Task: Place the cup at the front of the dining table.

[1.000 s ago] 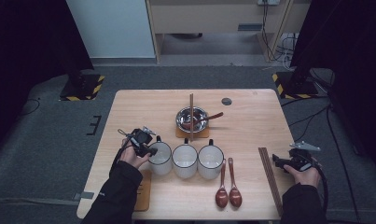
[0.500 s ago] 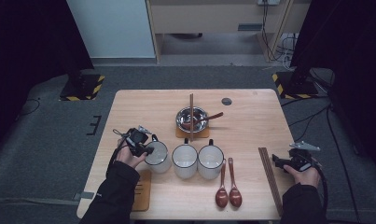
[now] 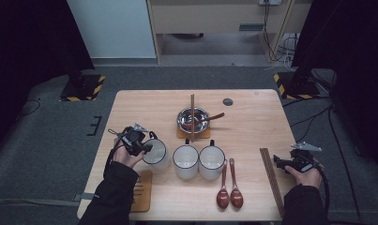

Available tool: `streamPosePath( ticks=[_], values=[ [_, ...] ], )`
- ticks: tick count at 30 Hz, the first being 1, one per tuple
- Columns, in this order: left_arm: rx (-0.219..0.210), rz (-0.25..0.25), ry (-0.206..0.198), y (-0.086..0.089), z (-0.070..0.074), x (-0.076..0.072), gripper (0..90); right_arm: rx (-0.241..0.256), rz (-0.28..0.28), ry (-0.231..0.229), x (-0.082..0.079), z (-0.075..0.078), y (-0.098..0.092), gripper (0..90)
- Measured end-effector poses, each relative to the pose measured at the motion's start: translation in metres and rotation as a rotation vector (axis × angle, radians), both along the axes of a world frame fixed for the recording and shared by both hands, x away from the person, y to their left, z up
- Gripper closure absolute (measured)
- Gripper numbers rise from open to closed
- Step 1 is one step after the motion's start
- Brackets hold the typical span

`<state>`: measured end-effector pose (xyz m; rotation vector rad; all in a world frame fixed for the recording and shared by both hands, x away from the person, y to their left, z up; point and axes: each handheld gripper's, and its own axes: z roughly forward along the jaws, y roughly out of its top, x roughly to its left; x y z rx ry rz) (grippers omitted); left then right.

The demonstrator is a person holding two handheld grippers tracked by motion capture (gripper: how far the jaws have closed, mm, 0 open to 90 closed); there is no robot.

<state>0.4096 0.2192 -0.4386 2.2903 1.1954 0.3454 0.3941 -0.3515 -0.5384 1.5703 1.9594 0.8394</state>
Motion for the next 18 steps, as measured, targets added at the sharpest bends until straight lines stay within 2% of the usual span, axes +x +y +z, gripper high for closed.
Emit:
streamPosePath(
  ticks=[14, 18],
  values=[
    [-0.013, 0.023, -0.036, 0.006, 0.014, 0.003, 82.4, 0.004, 0.005, 0.008, 0.000, 0.000, 0.000, 6.3],
    [-0.032, 0.034, -0.049, 0.009, 0.020, 0.004, 82.4, 0.003, 0.012, 0.012, 0.001, 0.000, 0.000, 4.9]
  ],
)
